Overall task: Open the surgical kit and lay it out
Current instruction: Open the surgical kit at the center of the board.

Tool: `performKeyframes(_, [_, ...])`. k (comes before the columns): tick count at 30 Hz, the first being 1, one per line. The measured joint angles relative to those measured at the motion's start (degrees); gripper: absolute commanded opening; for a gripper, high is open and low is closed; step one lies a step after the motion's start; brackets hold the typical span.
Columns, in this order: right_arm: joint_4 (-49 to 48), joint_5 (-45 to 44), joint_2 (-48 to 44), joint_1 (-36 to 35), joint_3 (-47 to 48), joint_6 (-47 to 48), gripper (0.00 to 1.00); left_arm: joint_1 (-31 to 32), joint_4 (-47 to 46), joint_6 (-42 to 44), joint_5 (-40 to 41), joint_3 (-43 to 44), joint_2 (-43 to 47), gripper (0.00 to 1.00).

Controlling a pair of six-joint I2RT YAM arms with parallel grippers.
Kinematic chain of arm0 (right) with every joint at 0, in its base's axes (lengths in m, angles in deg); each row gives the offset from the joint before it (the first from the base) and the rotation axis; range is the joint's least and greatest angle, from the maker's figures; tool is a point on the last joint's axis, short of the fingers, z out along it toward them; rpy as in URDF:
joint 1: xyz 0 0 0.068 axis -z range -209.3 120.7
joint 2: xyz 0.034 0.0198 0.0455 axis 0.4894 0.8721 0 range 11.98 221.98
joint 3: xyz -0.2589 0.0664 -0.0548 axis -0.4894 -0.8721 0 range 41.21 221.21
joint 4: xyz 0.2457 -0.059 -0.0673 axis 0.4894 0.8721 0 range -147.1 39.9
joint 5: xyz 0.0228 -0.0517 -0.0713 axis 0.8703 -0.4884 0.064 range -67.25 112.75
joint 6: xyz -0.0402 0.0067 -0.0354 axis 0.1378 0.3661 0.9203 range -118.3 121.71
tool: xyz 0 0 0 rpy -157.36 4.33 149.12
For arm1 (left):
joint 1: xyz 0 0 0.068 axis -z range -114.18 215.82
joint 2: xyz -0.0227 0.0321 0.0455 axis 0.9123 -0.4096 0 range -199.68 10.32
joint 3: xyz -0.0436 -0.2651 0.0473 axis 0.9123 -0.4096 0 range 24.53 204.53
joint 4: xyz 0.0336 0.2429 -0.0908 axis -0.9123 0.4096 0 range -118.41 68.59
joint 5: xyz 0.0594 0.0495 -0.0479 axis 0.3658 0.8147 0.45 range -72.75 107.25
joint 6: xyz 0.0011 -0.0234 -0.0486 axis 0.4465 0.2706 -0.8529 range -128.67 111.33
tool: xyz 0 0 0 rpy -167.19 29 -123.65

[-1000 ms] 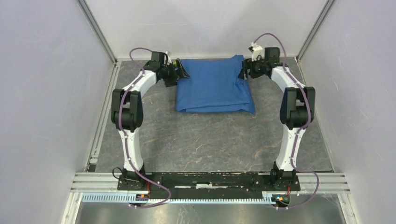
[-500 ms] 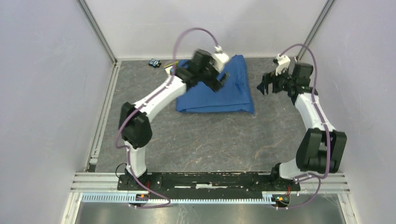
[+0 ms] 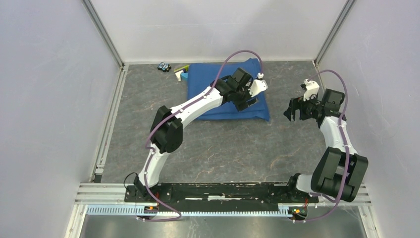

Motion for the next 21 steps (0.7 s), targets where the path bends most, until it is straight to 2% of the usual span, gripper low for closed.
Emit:
performKeyframes(10, [0.8, 5.0, 1.0, 4.1, -0.6, 1.4, 0.94, 1.2, 0.7, 0.1, -2.0, 0.7, -1.4, 0.79])
performKeyframes(21, [2.0, 7.9, 3.0, 4.9, -0.9, 1.6, 0.94, 1.3, 0.6, 0.1, -3.3, -0.1, -1.5, 0.74])
